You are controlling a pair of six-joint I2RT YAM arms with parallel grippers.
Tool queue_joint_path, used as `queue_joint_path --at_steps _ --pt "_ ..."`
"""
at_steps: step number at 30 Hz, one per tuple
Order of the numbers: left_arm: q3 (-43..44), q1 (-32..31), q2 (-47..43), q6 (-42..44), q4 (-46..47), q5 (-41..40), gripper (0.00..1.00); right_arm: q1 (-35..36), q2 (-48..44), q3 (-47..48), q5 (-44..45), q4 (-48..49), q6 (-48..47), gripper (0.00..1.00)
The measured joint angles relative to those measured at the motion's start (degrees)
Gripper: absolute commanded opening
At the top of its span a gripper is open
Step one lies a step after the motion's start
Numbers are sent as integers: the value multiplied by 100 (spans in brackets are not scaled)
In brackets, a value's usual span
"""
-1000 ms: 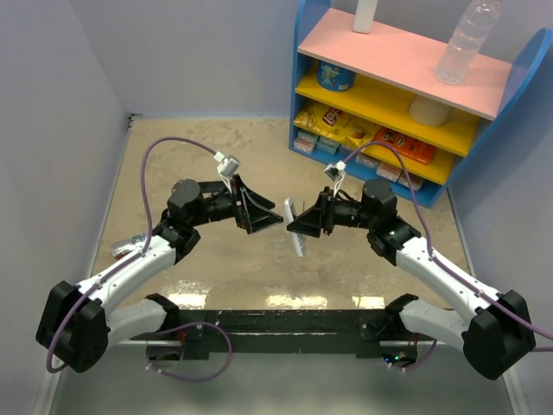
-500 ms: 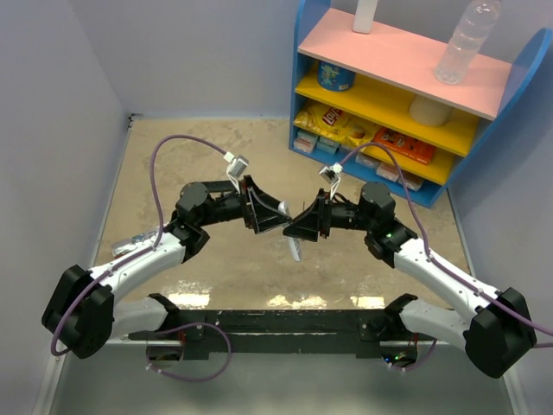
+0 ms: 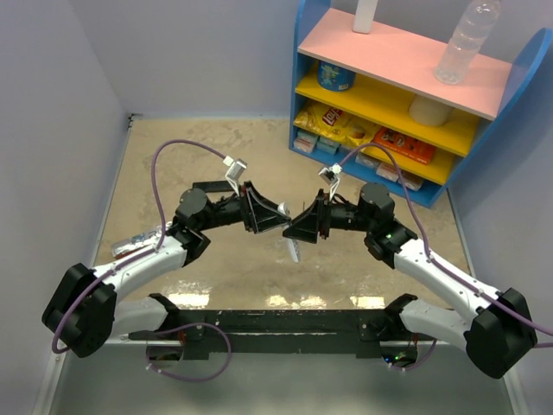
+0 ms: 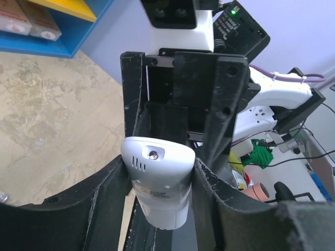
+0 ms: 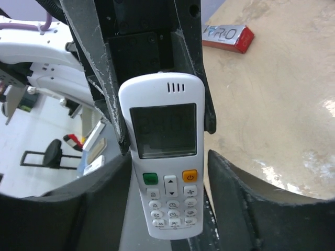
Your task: Unload the batteries from the remote control
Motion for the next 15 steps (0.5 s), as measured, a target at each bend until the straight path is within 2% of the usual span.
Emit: queue_joint_path --at_steps 2,3,8,15 --pt "0 0 -24 57 -179 -76 0 0 -50 0 103 -127 -17 94" --pt "2 0 -50 136 -350 -136 0 -2 -92 0 170 -199 -52 98" --pt "212 0 -219 782 -1751 -684 0 -4 -514 2 656 -927 -435 98" --pt "1611 -33 125 1843 -4712 -2385 0 -4 -1137 15 1475 -2184 -1132 98"
